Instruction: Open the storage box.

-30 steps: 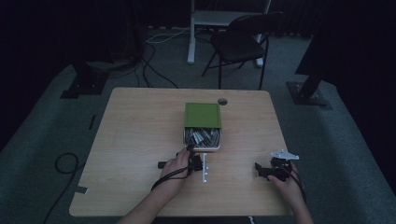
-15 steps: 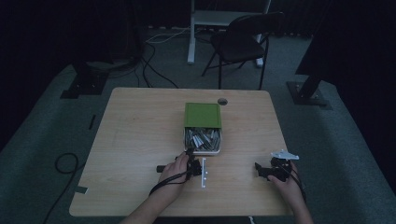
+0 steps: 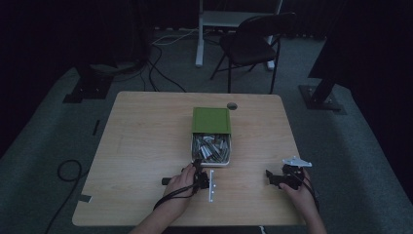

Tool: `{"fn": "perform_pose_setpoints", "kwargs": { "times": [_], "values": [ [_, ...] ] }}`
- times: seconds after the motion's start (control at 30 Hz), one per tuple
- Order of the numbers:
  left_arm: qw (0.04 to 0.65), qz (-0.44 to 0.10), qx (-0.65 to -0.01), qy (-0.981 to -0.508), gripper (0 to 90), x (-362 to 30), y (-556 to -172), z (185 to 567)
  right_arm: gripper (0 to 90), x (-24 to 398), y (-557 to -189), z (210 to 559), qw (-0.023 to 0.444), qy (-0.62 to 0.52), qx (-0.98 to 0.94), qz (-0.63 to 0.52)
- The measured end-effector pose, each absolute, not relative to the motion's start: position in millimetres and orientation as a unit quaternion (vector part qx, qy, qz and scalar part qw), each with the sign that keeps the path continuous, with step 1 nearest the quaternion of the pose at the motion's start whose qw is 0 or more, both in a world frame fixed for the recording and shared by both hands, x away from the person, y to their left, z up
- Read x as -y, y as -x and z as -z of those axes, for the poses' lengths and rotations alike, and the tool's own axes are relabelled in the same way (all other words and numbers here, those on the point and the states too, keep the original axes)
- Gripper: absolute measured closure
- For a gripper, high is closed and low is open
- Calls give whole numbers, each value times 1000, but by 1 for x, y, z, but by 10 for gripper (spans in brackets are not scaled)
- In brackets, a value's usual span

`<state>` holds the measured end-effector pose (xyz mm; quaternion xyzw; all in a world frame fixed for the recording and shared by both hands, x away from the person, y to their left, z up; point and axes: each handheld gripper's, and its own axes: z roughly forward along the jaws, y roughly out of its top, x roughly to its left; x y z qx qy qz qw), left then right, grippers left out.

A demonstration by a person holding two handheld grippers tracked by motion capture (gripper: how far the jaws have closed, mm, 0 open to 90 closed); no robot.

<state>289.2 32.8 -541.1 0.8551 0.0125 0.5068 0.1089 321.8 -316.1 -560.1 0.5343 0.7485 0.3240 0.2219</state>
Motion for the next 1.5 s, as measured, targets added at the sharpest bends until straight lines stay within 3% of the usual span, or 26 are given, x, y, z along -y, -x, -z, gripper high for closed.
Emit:
{"fn": "perform_pose_setpoints", "kwargs": {
  "times": [1.5],
  "values": [
    [126, -496, -7, -859, 695, -38, -241, 546, 107, 316, -322, 560, 222, -534, -749, -324]
  ]
}}
